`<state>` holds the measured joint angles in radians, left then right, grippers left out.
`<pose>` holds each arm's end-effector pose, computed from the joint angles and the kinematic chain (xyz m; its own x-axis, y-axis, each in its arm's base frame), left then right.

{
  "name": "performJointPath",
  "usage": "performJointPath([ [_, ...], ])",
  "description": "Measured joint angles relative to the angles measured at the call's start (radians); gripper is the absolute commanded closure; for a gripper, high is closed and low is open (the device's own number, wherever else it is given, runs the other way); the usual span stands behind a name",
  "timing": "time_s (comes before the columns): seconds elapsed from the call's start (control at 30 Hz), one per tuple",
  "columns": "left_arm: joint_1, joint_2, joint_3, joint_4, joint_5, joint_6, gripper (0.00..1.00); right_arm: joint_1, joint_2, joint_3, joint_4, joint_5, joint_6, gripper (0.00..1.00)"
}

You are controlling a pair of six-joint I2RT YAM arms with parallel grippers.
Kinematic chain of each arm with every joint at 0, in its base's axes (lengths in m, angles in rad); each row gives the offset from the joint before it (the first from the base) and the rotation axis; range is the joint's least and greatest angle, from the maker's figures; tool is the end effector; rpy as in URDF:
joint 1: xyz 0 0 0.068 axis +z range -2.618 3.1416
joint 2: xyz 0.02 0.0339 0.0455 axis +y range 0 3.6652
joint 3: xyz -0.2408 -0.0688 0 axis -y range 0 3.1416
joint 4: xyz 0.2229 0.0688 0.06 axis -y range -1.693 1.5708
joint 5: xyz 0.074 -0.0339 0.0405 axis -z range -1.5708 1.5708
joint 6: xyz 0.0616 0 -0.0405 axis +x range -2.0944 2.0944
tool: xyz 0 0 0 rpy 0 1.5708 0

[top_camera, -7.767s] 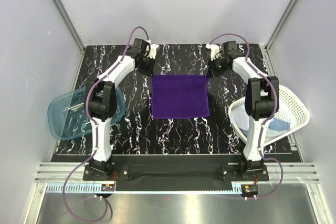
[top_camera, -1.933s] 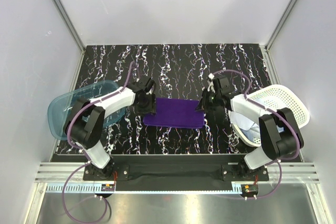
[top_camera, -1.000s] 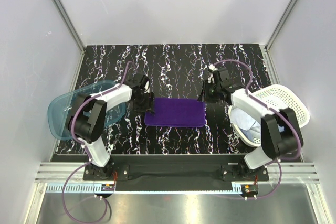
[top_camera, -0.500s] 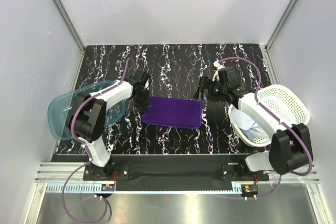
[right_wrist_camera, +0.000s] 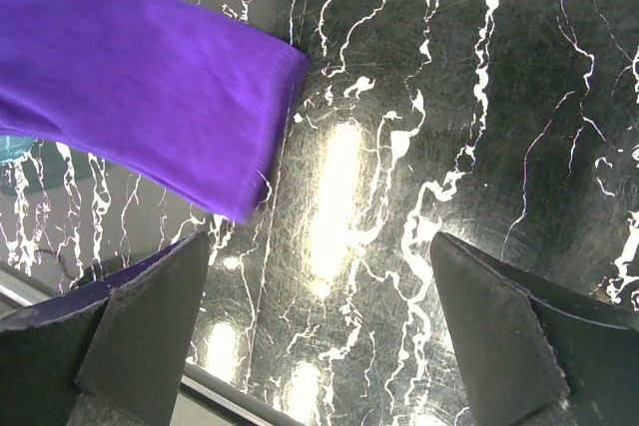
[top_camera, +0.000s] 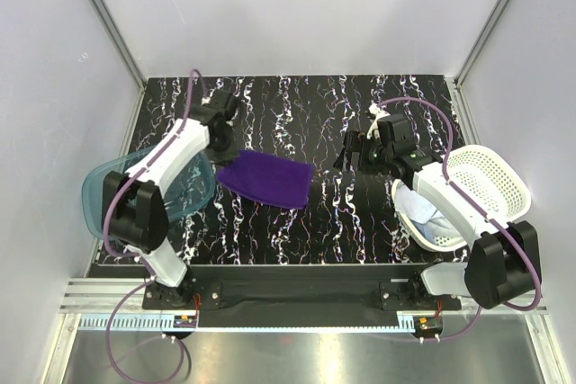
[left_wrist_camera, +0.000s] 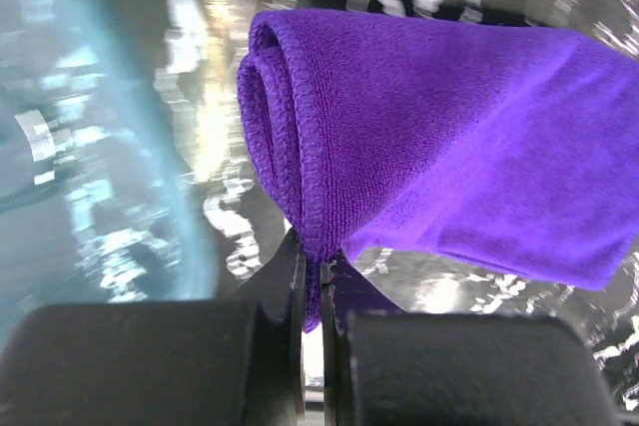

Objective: Fold and stack the towels
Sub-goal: Neatly place the folded towel into the bin

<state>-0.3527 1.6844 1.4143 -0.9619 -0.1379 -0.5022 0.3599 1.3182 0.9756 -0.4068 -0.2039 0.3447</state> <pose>0.3060 -0.1036 0.2238 -0.9199 -0.1695 -0.3537 -0.1637 0.9854 -0.0463 0.2654 0.1132 0.2368 -0.7635 0.0663 -0.6424 -0.2397 0.8946 0.3772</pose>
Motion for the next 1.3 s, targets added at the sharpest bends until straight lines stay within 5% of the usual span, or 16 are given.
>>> performJointPath([
  [0.4,0.267,-0.209,0.033,-0.146,-0.161,0.032,1.00,0.000,0.000,0.000,-0.003,-0.027,0.000,0.00],
  [0.73,0.575,-0.283,-0.173,-0.091,-0.167,0.122,1.00,0.000,0.000,0.000,-0.010,-0.045,-0.007,0.01],
  [1.3,0.634,-0.251,-0.206,-0.078,-0.438,0.170,1.00,0.000,0.039,0.000,-0.003,-0.069,-0.019,0.00],
])
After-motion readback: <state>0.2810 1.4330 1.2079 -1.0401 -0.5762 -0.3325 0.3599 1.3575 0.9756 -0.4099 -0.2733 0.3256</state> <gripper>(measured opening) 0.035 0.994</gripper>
